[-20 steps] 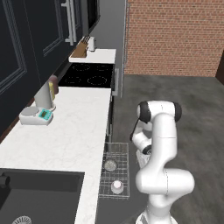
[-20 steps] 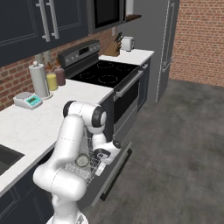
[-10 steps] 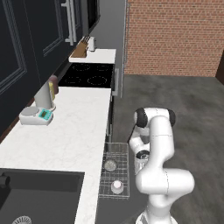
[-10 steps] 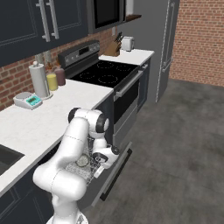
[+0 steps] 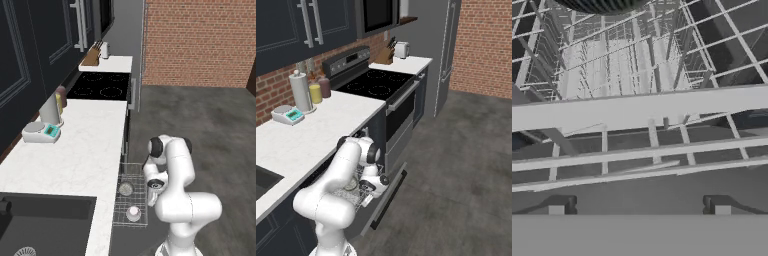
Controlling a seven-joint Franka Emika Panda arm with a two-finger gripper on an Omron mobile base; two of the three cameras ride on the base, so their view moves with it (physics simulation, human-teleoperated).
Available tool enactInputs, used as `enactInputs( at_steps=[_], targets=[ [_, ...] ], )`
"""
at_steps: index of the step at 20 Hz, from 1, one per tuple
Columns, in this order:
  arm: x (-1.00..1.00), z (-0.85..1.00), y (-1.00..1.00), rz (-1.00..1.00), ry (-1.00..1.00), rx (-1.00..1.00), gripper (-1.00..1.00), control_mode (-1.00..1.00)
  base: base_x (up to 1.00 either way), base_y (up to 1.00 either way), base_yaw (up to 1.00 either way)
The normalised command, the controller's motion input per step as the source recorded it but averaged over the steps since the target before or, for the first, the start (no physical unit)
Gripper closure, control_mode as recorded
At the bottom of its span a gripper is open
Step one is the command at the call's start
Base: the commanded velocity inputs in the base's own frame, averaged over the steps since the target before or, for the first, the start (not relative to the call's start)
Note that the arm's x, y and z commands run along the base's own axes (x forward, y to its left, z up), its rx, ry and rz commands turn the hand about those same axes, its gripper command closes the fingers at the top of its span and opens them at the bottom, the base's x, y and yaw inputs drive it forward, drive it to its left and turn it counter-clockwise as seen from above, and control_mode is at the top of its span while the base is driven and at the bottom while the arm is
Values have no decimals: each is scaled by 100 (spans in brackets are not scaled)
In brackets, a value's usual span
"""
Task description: Pick up the cup and bowl from the counter, place them in the dishwasher, and close the dishwasher door.
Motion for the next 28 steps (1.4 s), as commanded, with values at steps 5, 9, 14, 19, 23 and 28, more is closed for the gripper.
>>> enactInputs(
  at_steps=[5, 9, 14, 19, 23, 28],
  targets=[
    [33, -63, 34, -1, -17, -1, -100, -100, 0, 0, 0],
    [31, -23, 53, 0, -7, 0, -100, -100, 0, 0, 0],
    [22, 12, 69, 0, -11, -1, -100, -100, 0, 0, 0],
    [26, 92, 74, 0, 3, -19, -100, -100, 0, 0, 0],
    [20, 54, 76, 0, 3, -20, -100, -100, 0, 0, 0],
    [12, -10, 60, 0, 0, -4, -100, -100, 0, 0, 0]
  ],
)
